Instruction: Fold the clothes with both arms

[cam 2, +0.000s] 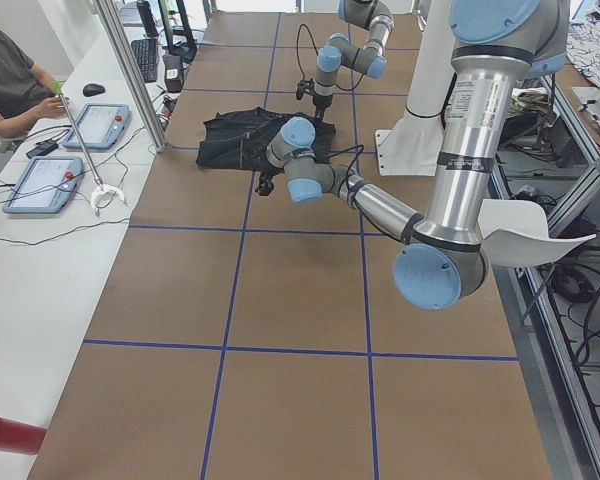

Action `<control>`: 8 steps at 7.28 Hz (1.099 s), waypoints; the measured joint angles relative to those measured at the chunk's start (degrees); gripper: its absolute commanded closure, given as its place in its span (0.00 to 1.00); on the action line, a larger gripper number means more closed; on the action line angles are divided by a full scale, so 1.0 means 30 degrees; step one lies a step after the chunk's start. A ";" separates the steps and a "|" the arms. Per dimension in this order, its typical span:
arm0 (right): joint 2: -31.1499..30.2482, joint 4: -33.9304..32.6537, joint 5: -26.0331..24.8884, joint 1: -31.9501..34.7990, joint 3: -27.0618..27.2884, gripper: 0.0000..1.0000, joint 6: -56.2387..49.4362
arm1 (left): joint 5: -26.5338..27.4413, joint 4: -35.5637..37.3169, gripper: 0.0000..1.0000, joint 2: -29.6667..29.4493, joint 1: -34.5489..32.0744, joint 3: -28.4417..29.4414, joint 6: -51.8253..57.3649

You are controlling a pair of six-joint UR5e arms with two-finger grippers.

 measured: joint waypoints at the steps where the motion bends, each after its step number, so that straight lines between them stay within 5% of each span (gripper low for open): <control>1: -0.0094 0.0095 -0.0001 -0.0020 -0.0015 1.00 0.0117 | 0.0000 0.0007 0.01 0.0000 0.0000 -0.0005 0.0000; 8: -0.1361 -0.1587 0.1103 0.0410 0.2475 1.00 0.0737 | 0.0000 0.0006 0.01 0.0023 -0.0001 -0.0106 0.0000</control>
